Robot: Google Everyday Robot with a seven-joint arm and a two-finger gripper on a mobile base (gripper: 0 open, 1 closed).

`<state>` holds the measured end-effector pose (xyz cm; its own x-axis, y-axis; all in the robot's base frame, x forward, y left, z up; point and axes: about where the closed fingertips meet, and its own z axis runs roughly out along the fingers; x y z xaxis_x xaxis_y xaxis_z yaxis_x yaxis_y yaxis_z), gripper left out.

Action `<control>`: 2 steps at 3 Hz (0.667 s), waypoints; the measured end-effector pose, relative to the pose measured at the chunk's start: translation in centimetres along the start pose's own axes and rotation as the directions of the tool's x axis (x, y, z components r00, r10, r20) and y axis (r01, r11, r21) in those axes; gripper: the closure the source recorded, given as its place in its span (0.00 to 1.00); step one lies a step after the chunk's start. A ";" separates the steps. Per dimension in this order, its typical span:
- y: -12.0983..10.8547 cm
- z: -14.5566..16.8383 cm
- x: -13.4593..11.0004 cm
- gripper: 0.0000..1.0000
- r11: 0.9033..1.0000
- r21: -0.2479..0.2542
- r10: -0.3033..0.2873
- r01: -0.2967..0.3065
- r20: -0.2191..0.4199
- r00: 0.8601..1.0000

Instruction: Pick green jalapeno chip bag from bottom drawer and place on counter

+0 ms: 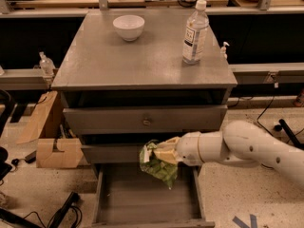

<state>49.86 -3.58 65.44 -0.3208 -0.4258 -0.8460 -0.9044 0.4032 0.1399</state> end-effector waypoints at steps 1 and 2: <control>-0.7 -1.5 -7.0 1.00 0.999 0.033 -0.023 0.024 -0.033 0.999; -2.3 -4.5 -17.1 1.00 0.991 0.116 -0.058 0.066 -0.066 0.996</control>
Offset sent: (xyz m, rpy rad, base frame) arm 0.0946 0.0345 0.2433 -0.1618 -0.1161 -0.1020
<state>56.19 -0.83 81.91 -0.2852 -0.5009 -0.8172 -0.8846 0.4658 0.0232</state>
